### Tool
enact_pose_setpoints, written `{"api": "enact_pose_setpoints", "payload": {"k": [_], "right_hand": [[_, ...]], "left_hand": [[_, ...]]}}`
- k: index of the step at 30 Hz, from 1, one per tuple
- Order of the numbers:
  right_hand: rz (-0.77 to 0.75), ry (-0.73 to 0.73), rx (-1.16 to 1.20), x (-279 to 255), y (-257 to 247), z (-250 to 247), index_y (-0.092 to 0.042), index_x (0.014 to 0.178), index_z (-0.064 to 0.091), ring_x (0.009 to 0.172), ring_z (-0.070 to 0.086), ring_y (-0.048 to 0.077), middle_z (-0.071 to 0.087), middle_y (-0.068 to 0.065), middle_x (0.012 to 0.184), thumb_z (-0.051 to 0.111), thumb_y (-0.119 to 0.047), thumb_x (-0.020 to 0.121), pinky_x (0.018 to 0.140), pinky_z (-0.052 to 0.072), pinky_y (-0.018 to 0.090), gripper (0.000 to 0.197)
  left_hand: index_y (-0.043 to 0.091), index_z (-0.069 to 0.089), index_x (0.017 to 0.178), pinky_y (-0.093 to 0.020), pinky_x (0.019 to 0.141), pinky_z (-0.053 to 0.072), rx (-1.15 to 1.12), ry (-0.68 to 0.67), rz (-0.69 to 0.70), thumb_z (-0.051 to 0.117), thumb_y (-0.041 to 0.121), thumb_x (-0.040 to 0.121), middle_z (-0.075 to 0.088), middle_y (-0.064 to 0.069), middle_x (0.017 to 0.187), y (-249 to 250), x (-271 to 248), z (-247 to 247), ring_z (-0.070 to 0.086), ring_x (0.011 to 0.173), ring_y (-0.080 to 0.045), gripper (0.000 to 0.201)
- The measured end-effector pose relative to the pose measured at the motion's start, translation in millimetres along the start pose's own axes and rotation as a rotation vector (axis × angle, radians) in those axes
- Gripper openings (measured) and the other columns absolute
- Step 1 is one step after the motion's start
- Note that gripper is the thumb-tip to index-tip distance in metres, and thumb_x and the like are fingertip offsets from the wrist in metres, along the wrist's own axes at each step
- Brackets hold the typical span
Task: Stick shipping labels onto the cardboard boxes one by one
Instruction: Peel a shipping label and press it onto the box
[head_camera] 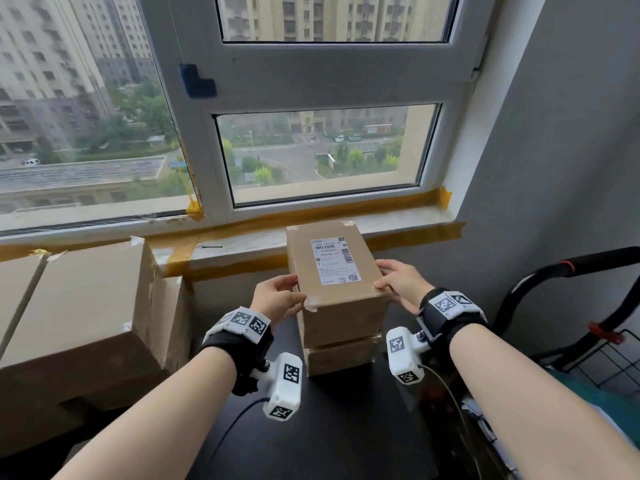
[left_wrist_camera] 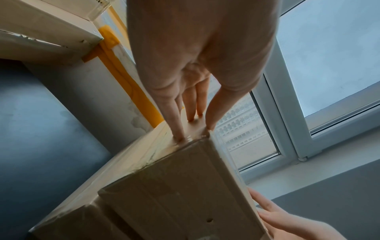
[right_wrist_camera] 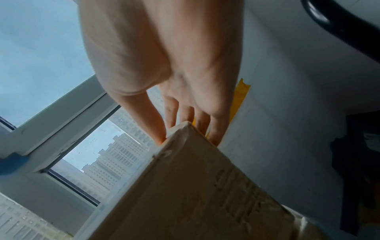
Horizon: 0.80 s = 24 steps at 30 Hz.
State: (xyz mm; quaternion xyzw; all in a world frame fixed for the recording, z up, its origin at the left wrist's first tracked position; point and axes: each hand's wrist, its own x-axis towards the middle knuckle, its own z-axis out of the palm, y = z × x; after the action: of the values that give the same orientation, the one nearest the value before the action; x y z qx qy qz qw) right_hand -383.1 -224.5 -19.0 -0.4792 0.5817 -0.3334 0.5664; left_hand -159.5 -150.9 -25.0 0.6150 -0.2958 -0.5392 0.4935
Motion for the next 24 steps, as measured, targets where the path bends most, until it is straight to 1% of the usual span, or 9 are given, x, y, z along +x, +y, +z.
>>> {"api": "enact_pose_setpoints", "payload": {"k": [4, 7, 10, 13, 14, 16, 18, 20, 24], "right_hand": [[-0.017, 0.008, -0.099, -2, 6, 0, -0.006, 0.134, 0.044, 0.113, 0.057, 0.031, 0.052, 0.012, 0.134, 0.045, 0.021, 0.078, 0.08, 0.056, 0.036, 0.062], [-0.038, 0.006, -0.149, -2, 8, 0, -0.003, 0.137, 0.041, 0.115, 0.056, 0.031, 0.049, 0.014, 0.138, 0.045, 0.022, 0.078, 0.092, 0.052, 0.043, 0.064], [-0.068, 0.013, -0.258, -8, 4, 0, -0.002, 0.137, 0.042, 0.121, 0.053, 0.029, 0.05, 0.015, 0.137, 0.049, 0.018, 0.079, 0.097, 0.049, 0.038, 0.061], [-0.13, 0.043, -0.519, -19, -5, 3, -0.008, 0.133, 0.048, 0.122, 0.052, 0.025, 0.054, 0.008, 0.134, 0.055, 0.002, 0.084, 0.095, 0.045, 0.03, 0.051], [-0.15, 0.06, -0.614, -23, -9, 6, -0.011, 0.133, 0.048, 0.122, 0.052, 0.025, 0.055, 0.007, 0.134, 0.054, -0.005, 0.086, 0.094, 0.043, 0.029, 0.048], [-0.189, 0.083, -0.781, -31, -17, 13, -0.012, 0.136, 0.046, 0.126, 0.049, 0.026, 0.052, 0.008, 0.138, 0.049, -0.012, 0.09, 0.101, 0.039, 0.031, 0.046], [-0.23, 0.084, -0.916, -38, -25, 24, -0.012, 0.136, 0.046, 0.127, 0.047, 0.028, 0.05, 0.009, 0.14, 0.045, -0.015, 0.093, 0.106, 0.038, 0.035, 0.043], [-0.273, 0.067, -1.022, -47, -32, 40, -0.012, 0.131, 0.05, 0.123, 0.051, 0.029, 0.053, 0.01, 0.137, 0.043, -0.02, 0.095, 0.103, 0.041, 0.037, 0.038], [-0.367, 0.015, -1.127, -60, -41, 85, -0.012, 0.126, 0.053, 0.118, 0.053, 0.028, 0.055, 0.009, 0.132, 0.037, -0.032, 0.098, 0.1, 0.042, 0.039, 0.038]], "left_hand": [[0.0, 0.052, 0.129, -0.048, 0.096, 0.05, 0.049, 0.005, 0.016, 0.061, -0.019, 0.076, 0.057, -0.015, 0.13, -8, 0, 5, 0.058, 0.116, -0.033, 0.057], [0.001, 0.051, 0.13, -0.048, 0.096, 0.05, 0.068, 0.012, 0.024, 0.061, -0.02, 0.076, 0.056, -0.012, 0.128, -10, 0, 5, 0.058, 0.116, -0.033, 0.059], [0.001, 0.051, 0.13, -0.05, 0.096, 0.05, 0.153, 0.009, 0.038, 0.065, -0.016, 0.075, 0.057, -0.01, 0.126, -8, 1, 5, 0.059, 0.114, -0.033, 0.059], [0.007, 0.054, 0.128, -0.043, 0.097, 0.05, 0.467, 0.03, 0.156, 0.072, 0.01, 0.077, 0.061, -0.011, 0.126, -2, -1, 4, 0.061, 0.111, -0.026, 0.054], [0.009, 0.054, 0.129, -0.039, 0.099, 0.048, 0.631, 0.056, 0.208, 0.068, 0.021, 0.082, 0.062, -0.009, 0.126, 3, -6, 3, 0.06, 0.112, -0.024, 0.05], [0.012, 0.051, 0.13, -0.035, 0.098, 0.046, 0.929, 0.108, 0.292, 0.054, 0.035, 0.092, 0.06, -0.007, 0.127, 13, -17, -3, 0.058, 0.115, -0.024, 0.045], [0.013, 0.048, 0.13, -0.037, 0.095, 0.047, 1.163, 0.137, 0.355, 0.044, 0.039, 0.096, 0.06, -0.007, 0.126, 22, -25, -13, 0.058, 0.114, -0.026, 0.043], [0.013, 0.049, 0.125, -0.038, 0.09, 0.049, 1.347, 0.162, 0.431, 0.04, 0.039, 0.096, 0.061, -0.008, 0.122, 30, -34, -24, 0.059, 0.11, -0.027, 0.039], [0.014, 0.052, 0.119, -0.04, 0.088, 0.05, 1.466, 0.2, 0.501, 0.039, 0.039, 0.096, 0.062, -0.008, 0.117, 43, -48, -55, 0.058, 0.109, -0.027, 0.037]]}}
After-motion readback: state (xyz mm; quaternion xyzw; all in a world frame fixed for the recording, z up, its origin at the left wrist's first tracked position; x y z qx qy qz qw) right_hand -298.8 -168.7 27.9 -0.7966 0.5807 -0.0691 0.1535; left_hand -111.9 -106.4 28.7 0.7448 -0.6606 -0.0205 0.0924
